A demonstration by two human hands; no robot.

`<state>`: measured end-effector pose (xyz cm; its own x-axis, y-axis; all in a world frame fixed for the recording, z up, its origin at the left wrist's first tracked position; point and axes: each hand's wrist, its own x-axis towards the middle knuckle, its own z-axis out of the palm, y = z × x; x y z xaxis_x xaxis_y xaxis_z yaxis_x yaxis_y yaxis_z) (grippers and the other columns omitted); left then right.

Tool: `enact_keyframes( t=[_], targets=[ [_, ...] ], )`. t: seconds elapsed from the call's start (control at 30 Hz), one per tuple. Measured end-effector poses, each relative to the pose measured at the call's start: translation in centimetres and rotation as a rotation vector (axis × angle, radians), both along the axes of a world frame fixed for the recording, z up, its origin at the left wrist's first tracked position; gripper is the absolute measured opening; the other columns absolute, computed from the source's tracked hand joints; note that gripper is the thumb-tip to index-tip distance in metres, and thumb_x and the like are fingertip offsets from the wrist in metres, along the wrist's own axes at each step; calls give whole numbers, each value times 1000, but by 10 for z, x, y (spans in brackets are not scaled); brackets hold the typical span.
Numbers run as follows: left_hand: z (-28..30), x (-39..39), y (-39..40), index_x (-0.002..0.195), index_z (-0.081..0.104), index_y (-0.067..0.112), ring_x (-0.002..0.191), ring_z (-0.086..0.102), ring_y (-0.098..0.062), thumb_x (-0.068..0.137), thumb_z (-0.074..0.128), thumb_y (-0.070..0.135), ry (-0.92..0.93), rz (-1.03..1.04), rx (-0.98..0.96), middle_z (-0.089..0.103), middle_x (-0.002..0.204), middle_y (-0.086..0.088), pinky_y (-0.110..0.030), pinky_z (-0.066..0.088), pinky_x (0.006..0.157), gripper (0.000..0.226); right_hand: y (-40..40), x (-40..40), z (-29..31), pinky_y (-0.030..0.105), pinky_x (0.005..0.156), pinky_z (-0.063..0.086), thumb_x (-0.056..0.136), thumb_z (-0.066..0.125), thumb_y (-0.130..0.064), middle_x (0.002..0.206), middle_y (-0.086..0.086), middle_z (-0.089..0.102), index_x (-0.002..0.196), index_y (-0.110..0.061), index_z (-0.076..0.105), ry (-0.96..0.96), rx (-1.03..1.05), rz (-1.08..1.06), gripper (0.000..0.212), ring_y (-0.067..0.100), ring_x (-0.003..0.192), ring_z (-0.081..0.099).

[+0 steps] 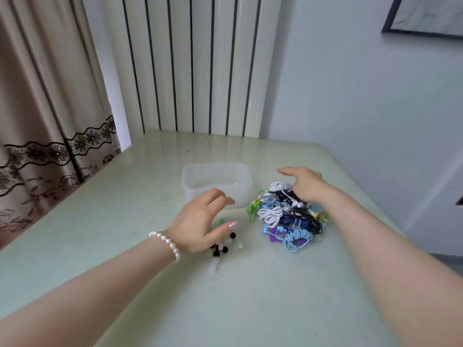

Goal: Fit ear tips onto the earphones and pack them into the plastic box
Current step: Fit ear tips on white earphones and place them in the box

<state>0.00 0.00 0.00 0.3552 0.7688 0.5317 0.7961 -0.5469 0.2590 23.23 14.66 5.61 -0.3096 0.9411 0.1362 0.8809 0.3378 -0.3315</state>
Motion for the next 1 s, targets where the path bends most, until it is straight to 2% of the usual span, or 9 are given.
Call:
enact_keyframes(
  t=[0.1,0.23,0.33,0.43,0.57,0.63,0.7,0.83,1.0],
  targets=[
    [-1,0,-1,116,55,12,79,54,-15,88,27,63,-61,11,18,52,106,-2,-29,48,73,65,8,-4,-1,36,102,35,87,49,-4,109,-2,62,123,-25,58,-78,-117,33,42,22,111,52],
    [-5,2,2,113,55,15,78,53,-7,88,36,57,-184,33,55,50,104,4,-27,46,75,52,15,2,21,26,73,42,73,65,6,78,0,59,103,-14,70,-27,-77,90,36,17,78,53],
    [0,11,7,106,57,20,82,52,0,83,50,47,-375,81,84,52,100,9,-18,44,71,36,-6,6,57,21,65,41,72,66,12,82,7,59,98,-9,69,177,13,96,34,15,67,55],
    [15,29,10,105,52,31,94,53,1,72,62,45,-627,91,-42,55,108,10,-13,41,79,37,-49,-4,89,19,44,49,73,58,22,76,11,52,80,-8,59,602,-199,233,32,12,42,59],
    [37,47,10,118,43,46,119,48,-4,61,64,52,-1021,-84,-384,47,132,12,-25,41,96,61,-89,-26,94,25,41,51,76,60,16,61,8,56,76,-7,49,746,-313,355,25,17,40,58],
    [41,49,9,123,47,36,108,60,-17,67,65,42,-1278,-236,-551,53,129,3,-32,50,84,60,-99,-38,82,25,40,50,79,59,12,56,6,59,79,-7,47,759,-393,373,23,19,41,59],
    [45,49,5,122,49,16,81,68,-24,76,60,25,-1524,-359,-779,63,107,-8,-31,54,63,48,-103,-46,65,25,39,49,82,56,9,57,10,62,85,-6,45,847,-506,351,20,21,41,59],
    [38,41,-5,99,58,4,53,60,-15,72,54,16,-1626,-323,-1032,65,74,-9,-22,51,47,30,-99,-48,34,27,46,48,81,53,8,55,10,63,93,-7,45,964,-546,212,21,22,44,59],
    [22,26,0,92,61,-1,60,66,-17,86,45,-1,-1696,-172,-1085,65,75,-14,-24,57,57,17,-92,-38,11,24,53,46,78,55,11,58,8,65,97,-5,55,952,-499,175,25,21,51,56]
  ],
)
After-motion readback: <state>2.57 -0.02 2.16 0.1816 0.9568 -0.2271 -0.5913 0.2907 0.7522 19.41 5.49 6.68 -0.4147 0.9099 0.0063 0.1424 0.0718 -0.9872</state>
